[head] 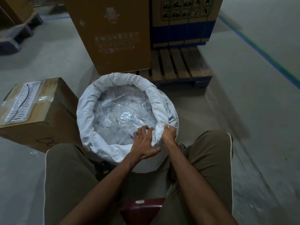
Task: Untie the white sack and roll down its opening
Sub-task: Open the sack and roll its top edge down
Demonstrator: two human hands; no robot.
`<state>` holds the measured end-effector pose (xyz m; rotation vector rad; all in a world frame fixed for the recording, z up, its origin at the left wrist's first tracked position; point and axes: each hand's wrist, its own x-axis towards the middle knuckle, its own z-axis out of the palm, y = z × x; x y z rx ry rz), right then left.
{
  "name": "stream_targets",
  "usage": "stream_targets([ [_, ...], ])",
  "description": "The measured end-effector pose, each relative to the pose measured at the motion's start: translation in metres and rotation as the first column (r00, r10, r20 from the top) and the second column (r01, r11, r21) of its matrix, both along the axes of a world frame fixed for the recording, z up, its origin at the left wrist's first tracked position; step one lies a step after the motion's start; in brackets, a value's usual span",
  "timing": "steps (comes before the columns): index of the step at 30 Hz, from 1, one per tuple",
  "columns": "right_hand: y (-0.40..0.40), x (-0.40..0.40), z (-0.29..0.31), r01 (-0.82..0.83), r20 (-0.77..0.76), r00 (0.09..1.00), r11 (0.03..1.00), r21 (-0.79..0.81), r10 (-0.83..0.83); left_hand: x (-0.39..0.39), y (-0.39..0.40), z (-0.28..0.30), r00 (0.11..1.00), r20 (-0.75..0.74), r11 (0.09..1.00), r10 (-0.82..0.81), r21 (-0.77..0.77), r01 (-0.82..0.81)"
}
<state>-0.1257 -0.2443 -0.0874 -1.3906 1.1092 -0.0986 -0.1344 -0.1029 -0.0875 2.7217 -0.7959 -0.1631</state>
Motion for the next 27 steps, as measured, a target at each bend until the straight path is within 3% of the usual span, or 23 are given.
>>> stream_targets([
  [3,-0.003,0.005,0.001,0.109,0.037,0.990,0.908,0.405,-0.136,0.013,-0.017,0.008,0.954,-0.298,0.978,0.015,-0.193,-0.076],
  [6,-0.010,0.005,0.002,0.059,0.061,0.994,0.900,0.432,-0.094,0.022,-0.036,0.024,0.912,-0.411,0.963,-0.011,-0.249,-0.101],
  [7,-0.011,0.006,0.004,0.063,0.038,0.996,0.929,0.364,-0.083,0.025,-0.041,0.023,0.914,-0.405,0.960,-0.028,-0.267,-0.089],
  [9,-0.012,0.008,0.001,0.020,-0.083,0.996,0.996,0.084,-0.013,0.030,-0.046,0.015,0.947,-0.321,0.962,-0.025,-0.264,-0.065],
  [13,-0.006,0.007,-0.005,-0.077,-0.092,0.994,0.947,-0.311,0.051,0.030,-0.054,0.005,0.988,-0.130,0.982,-0.082,-0.181,0.058],
  [17,-0.017,0.014,-0.009,-0.259,-0.288,0.951,0.798,-0.544,0.112,0.031,-0.048,-0.013,0.990,0.012,0.980,-0.138,-0.144,0.138],
  [21,-0.029,0.024,-0.004,-0.454,-0.423,0.889,0.446,-0.772,0.173,0.036,-0.041,-0.023,0.994,0.044,0.977,-0.101,-0.185,0.108],
  [25,-0.046,0.049,-0.022,-0.499,-0.262,0.860,0.616,-0.609,0.437,0.036,-0.041,-0.026,0.982,0.110,0.963,-0.154,-0.204,0.174],
  [27,-0.051,0.051,-0.034,-0.395,-0.115,0.910,0.745,-0.538,0.399,0.035,-0.043,-0.028,0.966,0.171,0.960,-0.191,-0.173,0.220],
])
